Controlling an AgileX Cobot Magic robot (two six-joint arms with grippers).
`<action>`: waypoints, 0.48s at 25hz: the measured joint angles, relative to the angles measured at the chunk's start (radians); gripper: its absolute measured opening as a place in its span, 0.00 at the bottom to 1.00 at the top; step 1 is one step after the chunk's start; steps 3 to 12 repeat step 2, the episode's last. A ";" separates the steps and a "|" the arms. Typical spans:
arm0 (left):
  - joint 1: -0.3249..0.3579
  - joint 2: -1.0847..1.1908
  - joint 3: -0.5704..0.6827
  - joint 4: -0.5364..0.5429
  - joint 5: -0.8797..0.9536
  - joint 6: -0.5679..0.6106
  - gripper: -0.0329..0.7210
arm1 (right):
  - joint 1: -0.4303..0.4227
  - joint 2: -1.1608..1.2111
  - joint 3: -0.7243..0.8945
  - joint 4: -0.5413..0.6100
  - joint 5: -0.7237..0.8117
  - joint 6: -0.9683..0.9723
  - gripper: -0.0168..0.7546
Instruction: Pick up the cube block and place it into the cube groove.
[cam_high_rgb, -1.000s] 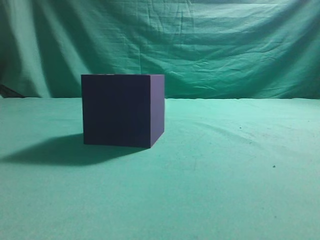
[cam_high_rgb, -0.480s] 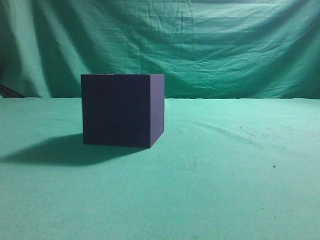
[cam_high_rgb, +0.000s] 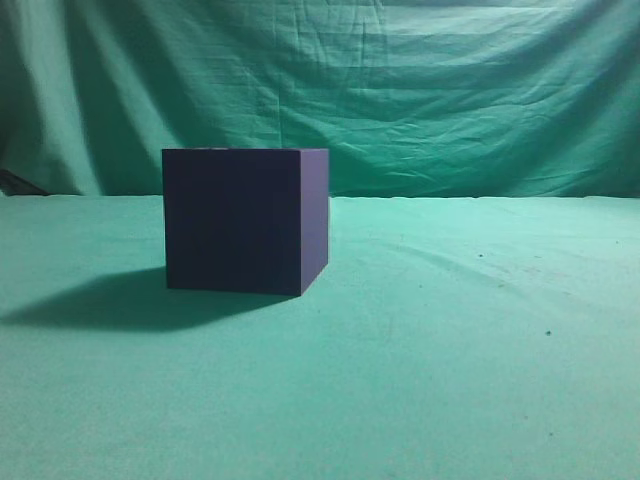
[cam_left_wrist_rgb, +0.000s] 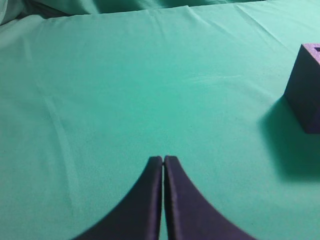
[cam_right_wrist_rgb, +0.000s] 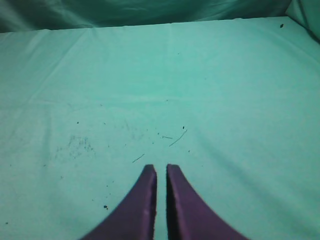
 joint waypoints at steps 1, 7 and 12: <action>0.000 0.000 0.000 0.000 0.000 0.000 0.04 | 0.000 0.000 0.000 0.002 0.000 0.000 0.08; 0.000 0.000 0.000 0.000 0.000 0.000 0.04 | 0.000 0.000 0.000 0.002 0.000 0.000 0.08; 0.000 0.000 0.000 0.000 0.000 0.000 0.04 | 0.000 0.000 0.000 0.002 0.000 0.000 0.08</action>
